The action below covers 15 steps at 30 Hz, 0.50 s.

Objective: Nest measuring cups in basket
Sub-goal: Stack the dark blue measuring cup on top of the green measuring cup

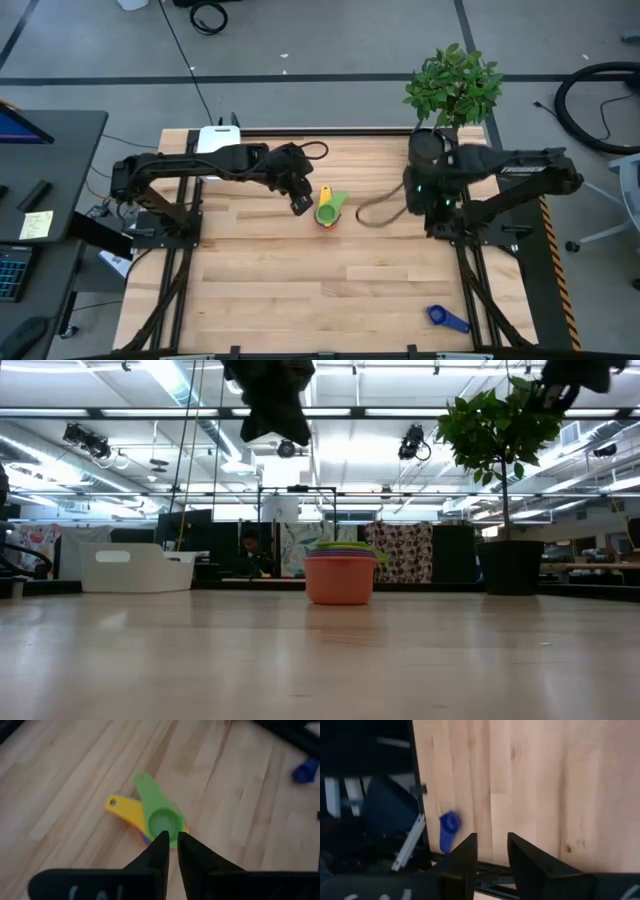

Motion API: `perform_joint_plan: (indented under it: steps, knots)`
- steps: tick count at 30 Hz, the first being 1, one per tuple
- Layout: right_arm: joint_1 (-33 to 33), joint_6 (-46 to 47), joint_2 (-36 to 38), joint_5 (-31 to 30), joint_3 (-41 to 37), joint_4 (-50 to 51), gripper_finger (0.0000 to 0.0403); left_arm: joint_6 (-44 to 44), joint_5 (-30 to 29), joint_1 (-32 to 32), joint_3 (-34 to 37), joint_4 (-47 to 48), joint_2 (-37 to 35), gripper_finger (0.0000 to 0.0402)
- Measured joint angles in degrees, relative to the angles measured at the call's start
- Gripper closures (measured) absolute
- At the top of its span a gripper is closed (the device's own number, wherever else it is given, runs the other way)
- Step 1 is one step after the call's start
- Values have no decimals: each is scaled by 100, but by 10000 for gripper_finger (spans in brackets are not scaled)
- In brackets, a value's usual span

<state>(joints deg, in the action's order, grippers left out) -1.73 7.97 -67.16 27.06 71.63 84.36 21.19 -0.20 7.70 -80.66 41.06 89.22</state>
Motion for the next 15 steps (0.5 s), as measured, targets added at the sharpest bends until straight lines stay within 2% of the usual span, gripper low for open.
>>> perform_joint_plan:
  steps: [10, 15]
  knots:
    - [-1482, 30, -119, 181, -1493, -1113, 270, 2, 3, -11, 1, 234, -122, 359]
    - [-2178, 708, -248, 324, -2050, -2296, 270, 31, 8, -24, 1, 230, -122, 359]
